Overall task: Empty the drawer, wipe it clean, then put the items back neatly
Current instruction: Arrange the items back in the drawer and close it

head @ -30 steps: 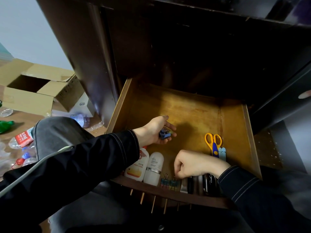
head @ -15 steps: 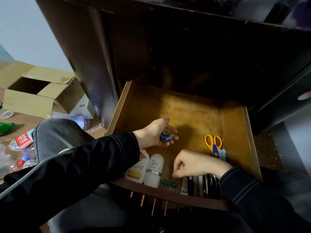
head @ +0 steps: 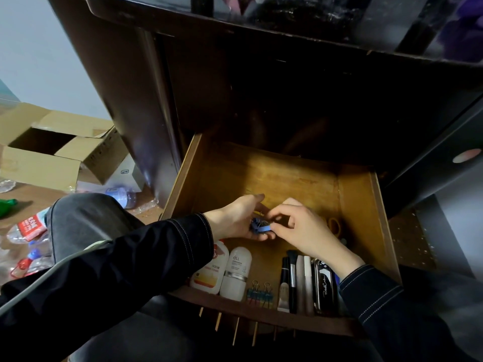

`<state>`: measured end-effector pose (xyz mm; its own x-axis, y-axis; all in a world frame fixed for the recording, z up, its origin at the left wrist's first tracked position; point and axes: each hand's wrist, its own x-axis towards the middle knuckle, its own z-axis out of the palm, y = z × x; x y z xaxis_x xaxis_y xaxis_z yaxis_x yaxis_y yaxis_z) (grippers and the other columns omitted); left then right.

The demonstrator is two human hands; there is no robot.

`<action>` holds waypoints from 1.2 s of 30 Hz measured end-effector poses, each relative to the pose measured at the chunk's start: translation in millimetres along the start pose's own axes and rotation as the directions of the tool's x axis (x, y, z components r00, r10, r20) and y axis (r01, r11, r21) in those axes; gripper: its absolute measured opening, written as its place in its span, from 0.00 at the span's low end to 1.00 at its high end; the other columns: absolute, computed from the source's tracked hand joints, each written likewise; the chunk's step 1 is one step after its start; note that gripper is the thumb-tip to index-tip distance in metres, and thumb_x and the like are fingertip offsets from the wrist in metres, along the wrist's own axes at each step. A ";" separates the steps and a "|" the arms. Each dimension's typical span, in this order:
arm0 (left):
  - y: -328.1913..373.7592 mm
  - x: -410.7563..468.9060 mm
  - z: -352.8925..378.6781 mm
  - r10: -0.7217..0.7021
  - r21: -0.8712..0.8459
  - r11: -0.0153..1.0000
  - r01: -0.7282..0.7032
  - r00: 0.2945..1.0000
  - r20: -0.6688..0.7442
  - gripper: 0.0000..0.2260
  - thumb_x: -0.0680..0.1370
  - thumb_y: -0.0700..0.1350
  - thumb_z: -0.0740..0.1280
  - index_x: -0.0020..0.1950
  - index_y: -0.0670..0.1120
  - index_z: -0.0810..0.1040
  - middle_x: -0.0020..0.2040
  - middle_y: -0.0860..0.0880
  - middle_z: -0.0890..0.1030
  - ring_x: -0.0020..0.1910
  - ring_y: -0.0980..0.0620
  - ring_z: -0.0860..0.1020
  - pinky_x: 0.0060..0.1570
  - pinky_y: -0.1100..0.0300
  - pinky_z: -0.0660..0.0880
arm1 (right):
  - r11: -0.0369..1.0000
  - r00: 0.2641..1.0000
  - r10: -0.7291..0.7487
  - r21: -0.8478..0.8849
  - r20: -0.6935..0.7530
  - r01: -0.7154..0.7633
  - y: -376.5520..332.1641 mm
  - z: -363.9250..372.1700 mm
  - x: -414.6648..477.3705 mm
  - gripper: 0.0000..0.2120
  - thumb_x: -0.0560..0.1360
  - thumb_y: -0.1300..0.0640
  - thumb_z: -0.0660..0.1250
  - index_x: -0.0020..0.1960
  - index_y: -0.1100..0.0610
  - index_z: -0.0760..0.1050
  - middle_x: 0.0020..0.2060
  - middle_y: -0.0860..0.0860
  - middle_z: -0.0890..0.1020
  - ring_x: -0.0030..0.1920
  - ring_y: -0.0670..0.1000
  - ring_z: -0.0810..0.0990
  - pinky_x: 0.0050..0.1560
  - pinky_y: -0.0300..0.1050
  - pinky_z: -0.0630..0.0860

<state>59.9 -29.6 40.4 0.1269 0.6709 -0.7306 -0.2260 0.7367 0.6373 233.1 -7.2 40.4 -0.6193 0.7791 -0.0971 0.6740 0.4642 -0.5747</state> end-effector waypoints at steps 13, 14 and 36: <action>-2.0 2.6 -0.9 0.001 0.083 0.997 -0.001 1.000 -0.005 0.22 0.85 0.56 0.52 0.64 0.39 0.71 0.44 0.41 0.78 0.31 0.49 0.76 0.31 0.60 0.71 | 0.997 0.996 0.045 0.067 -0.077 -0.040 2.4 0.8 2.1 0.06 0.76 0.50 0.70 0.41 0.44 0.78 0.41 0.41 0.79 0.42 0.35 0.75 0.37 0.38 0.67; -1.6 2.7 -0.9 -0.004 0.084 0.996 0.005 1.000 -0.016 0.20 0.85 0.55 0.52 0.61 0.40 0.71 0.42 0.42 0.78 0.31 0.49 0.75 0.31 0.60 0.70 | 0.997 0.993 0.058 0.062 -0.100 -0.052 2.8 0.4 2.5 0.06 0.77 0.50 0.69 0.41 0.43 0.78 0.40 0.40 0.80 0.42 0.36 0.76 0.37 0.38 0.68; -0.2 8.1 -7.2 0.071 0.023 0.997 -0.069 0.988 -0.139 0.11 0.79 0.35 0.54 0.50 0.39 0.76 0.43 0.40 0.81 0.31 0.50 0.73 0.28 0.61 0.69 | 0.996 0.852 0.015 0.063 0.524 -0.056 -5.2 28.5 -5.4 0.04 0.71 0.53 0.74 0.42 0.52 0.85 0.40 0.42 0.85 0.42 0.42 0.82 0.47 0.47 0.79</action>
<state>54.0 -24.9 32.5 -0.0251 0.7035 -0.7102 -0.2114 0.6906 0.6916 221.4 -25.8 20.8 -0.7281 0.4497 -0.5173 0.6813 0.3922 -0.6181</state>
